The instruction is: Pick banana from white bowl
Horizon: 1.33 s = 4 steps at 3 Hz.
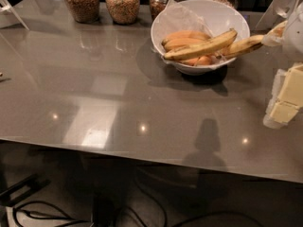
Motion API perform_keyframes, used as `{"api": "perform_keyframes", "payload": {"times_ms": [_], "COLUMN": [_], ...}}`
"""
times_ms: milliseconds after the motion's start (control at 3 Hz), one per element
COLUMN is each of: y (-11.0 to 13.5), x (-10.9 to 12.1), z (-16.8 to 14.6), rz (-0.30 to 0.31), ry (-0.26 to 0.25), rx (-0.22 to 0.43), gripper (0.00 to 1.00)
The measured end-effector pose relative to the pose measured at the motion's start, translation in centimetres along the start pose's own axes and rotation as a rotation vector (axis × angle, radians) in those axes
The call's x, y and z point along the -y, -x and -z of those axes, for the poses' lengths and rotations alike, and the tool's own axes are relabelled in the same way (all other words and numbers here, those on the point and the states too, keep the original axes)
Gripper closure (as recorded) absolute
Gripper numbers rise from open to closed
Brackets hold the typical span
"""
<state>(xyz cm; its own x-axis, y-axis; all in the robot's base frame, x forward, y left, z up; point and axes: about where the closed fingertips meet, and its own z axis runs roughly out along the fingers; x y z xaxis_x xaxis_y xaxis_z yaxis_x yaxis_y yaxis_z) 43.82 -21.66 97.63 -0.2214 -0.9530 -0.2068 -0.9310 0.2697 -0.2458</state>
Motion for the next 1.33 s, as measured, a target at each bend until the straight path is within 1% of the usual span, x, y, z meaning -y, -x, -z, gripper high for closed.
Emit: {"api": "perform_keyframes", "payload": {"times_ms": [333,667,1000,1333], "y": [0.0,0.2,0.5,2.4], "x": [0.0,0.4,1.5,5.4], "z": [0.0,0.1,-0.6,-1.3], "rz": [0.000,0.001,0.031,0.113], "ry": [0.000,-0.029,-0.089,-0.217], "rx": [0.000,0.023,0.075,0.171], "gripper": [0.00,0.00,0.00,0.00]}}
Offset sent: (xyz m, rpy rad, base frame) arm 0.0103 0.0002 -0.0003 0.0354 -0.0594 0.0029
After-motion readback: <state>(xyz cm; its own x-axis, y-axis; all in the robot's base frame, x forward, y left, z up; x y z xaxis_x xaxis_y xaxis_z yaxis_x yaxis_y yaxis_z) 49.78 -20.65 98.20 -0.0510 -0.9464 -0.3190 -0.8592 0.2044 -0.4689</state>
